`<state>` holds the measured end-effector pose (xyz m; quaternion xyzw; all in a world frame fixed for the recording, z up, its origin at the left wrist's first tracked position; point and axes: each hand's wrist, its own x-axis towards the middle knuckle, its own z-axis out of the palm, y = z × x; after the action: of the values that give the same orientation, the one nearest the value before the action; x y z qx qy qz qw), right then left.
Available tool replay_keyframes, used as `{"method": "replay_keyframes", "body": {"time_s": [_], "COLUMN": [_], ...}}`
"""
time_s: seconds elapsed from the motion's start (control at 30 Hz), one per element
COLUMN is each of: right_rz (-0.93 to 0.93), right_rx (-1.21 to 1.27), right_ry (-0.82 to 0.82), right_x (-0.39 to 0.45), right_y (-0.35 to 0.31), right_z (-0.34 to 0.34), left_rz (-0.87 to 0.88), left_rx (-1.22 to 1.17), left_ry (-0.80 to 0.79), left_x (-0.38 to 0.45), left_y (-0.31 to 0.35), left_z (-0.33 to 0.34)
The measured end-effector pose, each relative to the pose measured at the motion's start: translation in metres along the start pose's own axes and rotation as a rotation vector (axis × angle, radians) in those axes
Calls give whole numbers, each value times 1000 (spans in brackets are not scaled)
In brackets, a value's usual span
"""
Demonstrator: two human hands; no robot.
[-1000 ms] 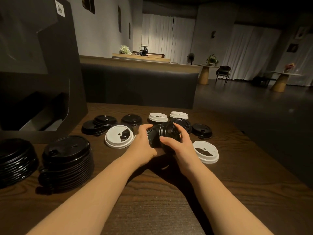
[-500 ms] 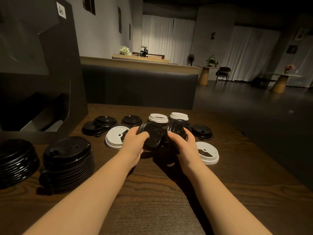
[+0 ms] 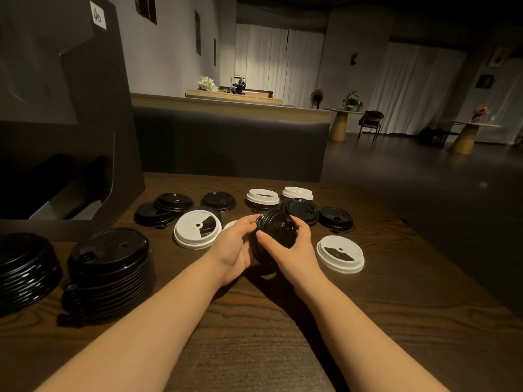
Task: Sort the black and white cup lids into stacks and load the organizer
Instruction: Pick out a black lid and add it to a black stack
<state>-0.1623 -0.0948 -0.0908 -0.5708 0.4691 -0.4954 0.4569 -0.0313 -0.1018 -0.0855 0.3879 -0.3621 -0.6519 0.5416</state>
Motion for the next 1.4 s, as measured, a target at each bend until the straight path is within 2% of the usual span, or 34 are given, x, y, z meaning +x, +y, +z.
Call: {"method": "replay_keyframes", "body": {"time_s": [0.27,0.43,0.53,0.6,0.67,0.77,0.83,0.9,0.97,1.03,1.13,1.2,1.23,1.33,1.4], "right_rz": [-15,-64,-98,-117,-100,5,71,81,22,-94,-84,-51,-66,-188,-207], "right_rx": [-35,-255,-323,-329,-253,-20,117,136,-2,-330,-831,-1023,-1045,-981,-957], "right_ry": [32,-15,-96,-144,-147,-98,-51,6,75,96,-103,-174,-140,108,176], "right_x": [-5,-4,-3,-2,-1,4,4,6,10,17,26,26,25,22,22], "right_y": [-4,-1,0,1,-1,-1,-2,-2,2,7,16,20,19,13,11], "right_z": [0,3,2,2,4,3,2,1,-2,-9,-13,-11,-10,-14,-17], "left_rz": [-37,-62,0,51,77,73,55,55,63,85,128,144,151,138,107], "left_rx": [-118,-41,107,49,-75,-160,-117,-29,3,-16,-99,-147,-161,-184,-205], "left_ry": [-32,-78,17,105,123,64,28,40,96,170,234,256,269,312,312], "left_x": [-3,-5,2,7,11,13,12,11,12,14,16,18,18,19,18], "left_y": [-2,0,-3,-1,3,5,5,5,5,7,10,12,13,13,13], "left_z": [2,4,2,-3,-10,-18,-18,-15,-14,-16,-20,-21,-22,-21,-20]}}
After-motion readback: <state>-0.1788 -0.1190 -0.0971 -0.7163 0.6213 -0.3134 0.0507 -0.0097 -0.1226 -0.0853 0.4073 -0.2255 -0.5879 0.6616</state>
